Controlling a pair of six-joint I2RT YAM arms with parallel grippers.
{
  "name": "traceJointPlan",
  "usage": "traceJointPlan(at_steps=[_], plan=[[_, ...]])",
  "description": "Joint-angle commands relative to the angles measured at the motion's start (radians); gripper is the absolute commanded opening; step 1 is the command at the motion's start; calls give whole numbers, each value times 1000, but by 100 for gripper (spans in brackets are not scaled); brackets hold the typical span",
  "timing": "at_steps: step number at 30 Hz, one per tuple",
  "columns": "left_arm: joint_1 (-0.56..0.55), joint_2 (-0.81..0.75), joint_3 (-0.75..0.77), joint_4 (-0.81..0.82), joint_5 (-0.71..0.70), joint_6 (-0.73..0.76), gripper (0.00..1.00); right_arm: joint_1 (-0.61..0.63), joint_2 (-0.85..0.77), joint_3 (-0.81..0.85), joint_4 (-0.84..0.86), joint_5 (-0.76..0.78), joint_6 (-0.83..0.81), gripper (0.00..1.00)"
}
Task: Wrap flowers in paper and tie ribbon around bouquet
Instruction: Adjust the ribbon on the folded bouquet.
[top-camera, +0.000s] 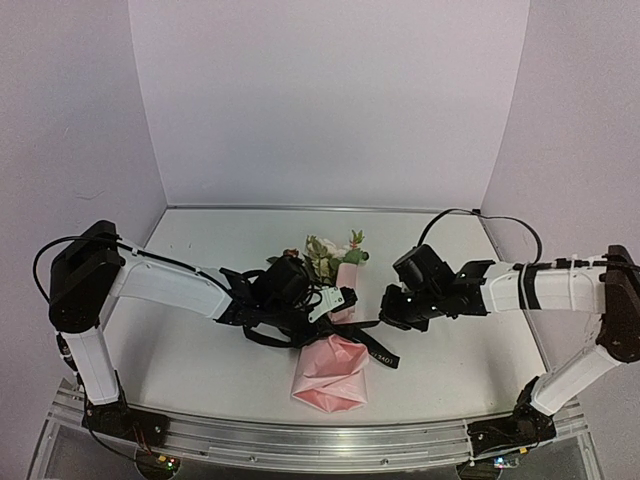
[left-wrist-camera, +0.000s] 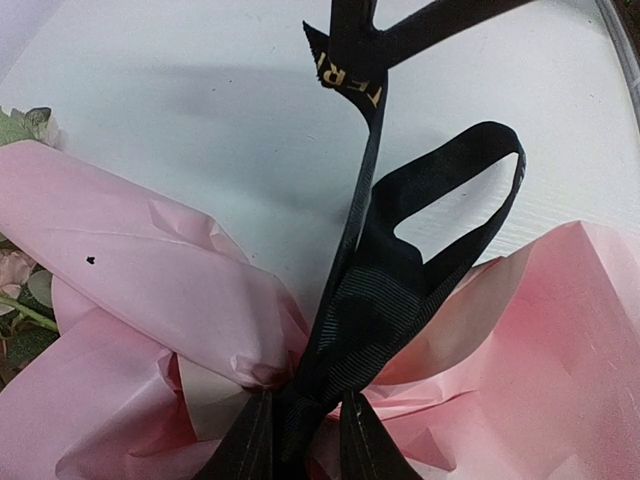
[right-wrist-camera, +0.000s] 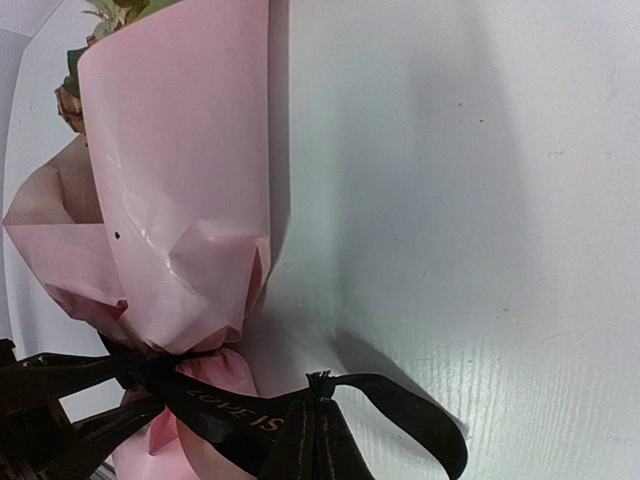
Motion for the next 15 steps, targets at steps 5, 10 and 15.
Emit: traceJointPlan(at_steps=[5, 10, 15], plan=[[-2, -5, -14, -6, 1, 5, 24, -42, -80, -45, -36, 71, -40, 0], [-2, -9, -16, -9, -1, 5, 24, -77, -118, -86, -46, 86, -50, 0], [-2, -10, -16, -11, -2, 5, 24, -104, -152, -122, -62, 102, -64, 0]])
